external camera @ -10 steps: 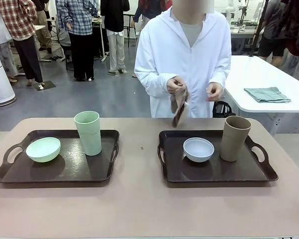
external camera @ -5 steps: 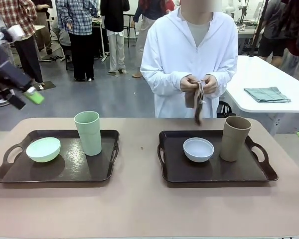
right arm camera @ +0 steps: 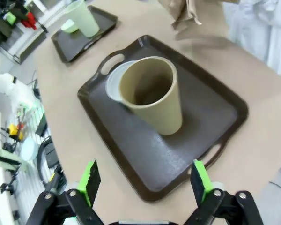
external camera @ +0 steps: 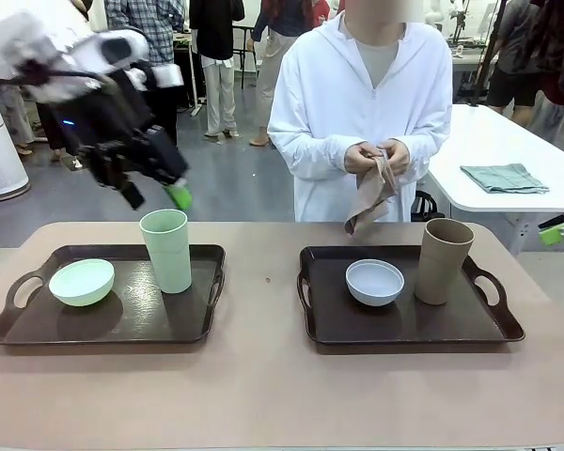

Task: Set up a tray with a mat and arrange the tableware.
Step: Pick up the Picnic Bowl and Reusable plastic cup from the Handle tray in front of the human's position and hold them in the air.

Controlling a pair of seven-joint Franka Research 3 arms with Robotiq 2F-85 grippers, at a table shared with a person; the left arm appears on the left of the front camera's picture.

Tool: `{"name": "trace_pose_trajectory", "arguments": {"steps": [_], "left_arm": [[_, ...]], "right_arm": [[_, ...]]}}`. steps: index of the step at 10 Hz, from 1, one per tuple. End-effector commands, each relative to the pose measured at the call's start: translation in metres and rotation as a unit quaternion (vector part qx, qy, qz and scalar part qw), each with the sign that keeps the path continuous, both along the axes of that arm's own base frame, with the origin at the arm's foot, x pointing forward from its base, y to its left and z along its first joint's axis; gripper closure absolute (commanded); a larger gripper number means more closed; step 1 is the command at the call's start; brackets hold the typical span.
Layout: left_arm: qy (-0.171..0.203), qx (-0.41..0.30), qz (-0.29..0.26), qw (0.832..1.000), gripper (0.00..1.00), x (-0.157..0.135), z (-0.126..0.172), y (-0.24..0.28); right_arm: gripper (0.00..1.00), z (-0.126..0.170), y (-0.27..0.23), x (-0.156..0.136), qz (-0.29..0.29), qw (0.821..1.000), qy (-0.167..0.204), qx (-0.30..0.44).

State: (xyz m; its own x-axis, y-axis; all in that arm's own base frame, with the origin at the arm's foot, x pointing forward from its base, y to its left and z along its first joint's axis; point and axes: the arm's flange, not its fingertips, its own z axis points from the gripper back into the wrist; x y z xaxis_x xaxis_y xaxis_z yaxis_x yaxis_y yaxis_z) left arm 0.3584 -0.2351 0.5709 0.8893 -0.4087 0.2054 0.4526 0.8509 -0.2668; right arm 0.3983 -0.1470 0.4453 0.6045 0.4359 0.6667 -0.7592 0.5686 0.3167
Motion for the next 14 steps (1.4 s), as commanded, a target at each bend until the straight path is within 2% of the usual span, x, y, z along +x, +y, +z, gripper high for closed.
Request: {"name": "trace_pose_trajectory", "arguments": {"steps": [1,3,4,5,6,11,12,14], "left_arm": [[0.010,0.039,0.046,0.998,0.00,0.025,-0.009,-0.032],[-0.011,0.041,0.107,0.993,0.00,0.036,-0.027,-0.066],[-0.006,0.018,0.134,0.991,0.00,0.038,-0.031,-0.070],[0.026,-0.012,0.120,0.992,0.00,0.031,-0.036,-0.058],[0.001,0.022,0.097,0.995,0.00,0.036,-0.033,-0.061],[0.007,0.016,0.104,0.994,0.00,0.037,-0.036,-0.064],[0.010,0.015,0.068,0.998,0.00,0.048,-0.035,-0.085],[0.008,0.035,0.054,0.998,0.00,0.066,-0.028,-0.120]], "right_arm": [[0.00,-0.013,0.007,0.022,-0.015,1.000,-0.007,-0.015],[0.00,-0.023,0.001,0.027,-0.012,1.000,0.008,-0.022],[0.00,-0.015,0.008,0.019,-0.011,1.000,0.004,-0.018],[0.00,-0.015,0.008,0.019,-0.011,1.000,0.004,-0.018],[0.00,-0.015,0.008,0.019,-0.011,1.000,0.004,-0.018],[0.00,-0.015,0.006,0.021,-0.014,1.000,0.005,-0.021],[0.00,-0.025,-0.001,0.034,0.062,0.998,-0.011,-0.017],[0.00,-0.039,-0.016,0.048,0.170,0.982,-0.061,-0.058]]}}
